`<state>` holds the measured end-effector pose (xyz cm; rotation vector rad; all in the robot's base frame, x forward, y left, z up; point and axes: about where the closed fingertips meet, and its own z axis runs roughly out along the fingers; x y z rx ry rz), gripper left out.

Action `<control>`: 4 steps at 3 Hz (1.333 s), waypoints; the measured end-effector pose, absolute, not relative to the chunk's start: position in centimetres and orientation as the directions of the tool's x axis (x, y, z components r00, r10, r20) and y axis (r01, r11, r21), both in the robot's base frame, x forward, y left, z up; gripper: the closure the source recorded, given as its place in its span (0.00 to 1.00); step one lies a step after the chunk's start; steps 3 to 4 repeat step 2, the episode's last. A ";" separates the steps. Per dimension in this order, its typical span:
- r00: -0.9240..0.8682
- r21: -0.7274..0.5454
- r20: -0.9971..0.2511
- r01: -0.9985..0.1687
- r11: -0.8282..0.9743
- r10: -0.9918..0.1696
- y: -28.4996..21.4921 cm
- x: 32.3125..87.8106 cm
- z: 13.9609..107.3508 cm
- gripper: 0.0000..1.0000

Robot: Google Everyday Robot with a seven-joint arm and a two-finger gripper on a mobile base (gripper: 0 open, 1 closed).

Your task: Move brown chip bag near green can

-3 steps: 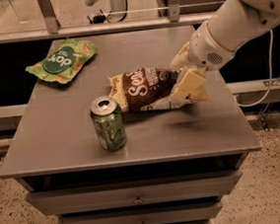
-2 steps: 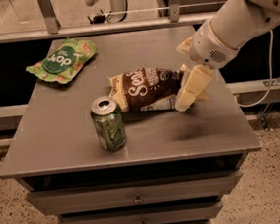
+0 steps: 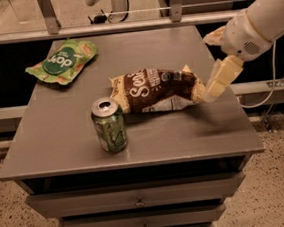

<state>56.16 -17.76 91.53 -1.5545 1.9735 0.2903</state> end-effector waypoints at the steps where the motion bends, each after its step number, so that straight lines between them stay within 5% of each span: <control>1: -0.138 -0.202 -0.635 -0.920 0.336 -0.760 -24.4 57.1 92.9 0.00; 4: -0.102 -0.258 -0.656 -0.901 0.349 -0.748 -25.6 58.2 95.9 0.00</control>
Offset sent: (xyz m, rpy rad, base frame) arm 0.0088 -0.0638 0.0126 0.0647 -0.0329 -0.0353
